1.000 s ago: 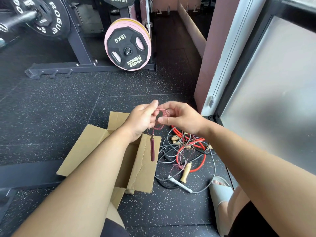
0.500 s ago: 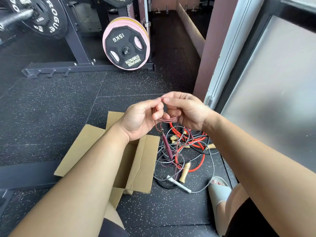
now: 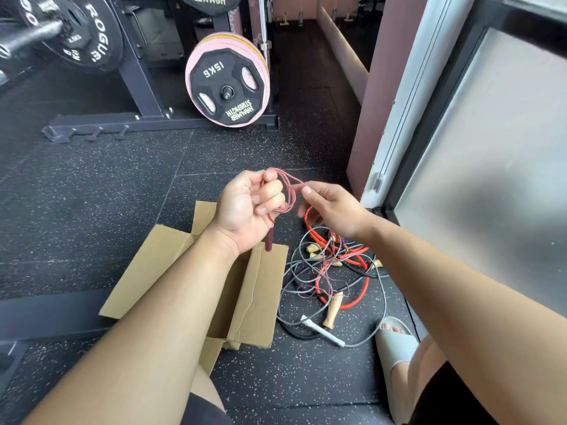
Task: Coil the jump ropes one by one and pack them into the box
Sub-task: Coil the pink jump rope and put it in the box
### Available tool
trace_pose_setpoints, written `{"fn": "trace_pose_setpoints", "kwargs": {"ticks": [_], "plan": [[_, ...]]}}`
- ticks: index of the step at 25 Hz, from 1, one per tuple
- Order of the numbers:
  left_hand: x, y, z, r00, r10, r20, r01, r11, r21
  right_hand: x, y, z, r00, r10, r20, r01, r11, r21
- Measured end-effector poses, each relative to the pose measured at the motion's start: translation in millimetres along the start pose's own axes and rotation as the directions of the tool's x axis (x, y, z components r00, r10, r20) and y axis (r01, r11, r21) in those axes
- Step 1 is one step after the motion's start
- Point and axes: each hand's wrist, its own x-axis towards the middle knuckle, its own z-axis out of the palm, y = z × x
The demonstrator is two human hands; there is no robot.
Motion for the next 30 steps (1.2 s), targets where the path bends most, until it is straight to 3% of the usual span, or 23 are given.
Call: {"fn": "trace_pose_setpoints", "kwargs": {"ticks": [7,11,13,15,17,19,20,23,26,30], "plan": [[0.3,-2.7,4.7,0.983,0.164,-0.086,-0.159,0.986,0.059,-0.2,24.4,31.0,0.991,0.088,0.100,-0.029,0.876,-0.481],[4.8,-9.2,-1.6,0.933,0.349,-0.081,-0.296,0.878,0.375,2.9,19.3,35.6,0.985,0.049,0.167,0.083,0.713,-0.696],[6.2,-13.9,-5.9,0.906,0.422,-0.029,-0.300,0.689,0.660,-0.5,11.8,36.9,0.969,-0.041,0.244,0.210,0.661,-0.720],[5.3,-16.1,-10.3,0.885,0.464,0.039,-0.230,0.364,0.903,-4.1,1.8,38.4,0.948,-0.140,0.284,0.307,0.633,-0.711],[3.4,-15.5,-16.6,0.889,0.453,0.070,-0.101,0.044,0.994,-4.3,-6.8,36.9,0.927,-0.242,0.285,0.373,0.642,-0.670],[1.0,-13.1,-18.7,0.910,0.407,0.082,-0.025,-0.143,0.989,-4.3,-12.0,34.7,0.892,-0.364,0.268,0.448,0.632,-0.632],[-0.6,-11.9,-16.7,0.921,0.379,0.090,-0.020,-0.186,0.982,-4.9,-15.0,31.9,0.874,-0.419,0.247,0.475,0.625,-0.620],[-3.1,-8.9,-11.9,0.946,0.321,0.055,-0.024,-0.101,0.995,-11.5,-23.8,21.6,0.848,-0.507,0.157,0.500,0.665,-0.555],[0.0,-8.5,-14.2,0.973,0.231,-0.023,0.020,0.017,1.000,-14.3,-25.1,13.6,0.932,-0.357,-0.059,0.320,0.890,-0.324],[-0.1,-16.6,-11.3,0.995,0.094,-0.043,-0.005,0.461,0.887,-7.2,-19.0,4.1,0.960,-0.278,-0.017,0.266,0.933,-0.242]]}}
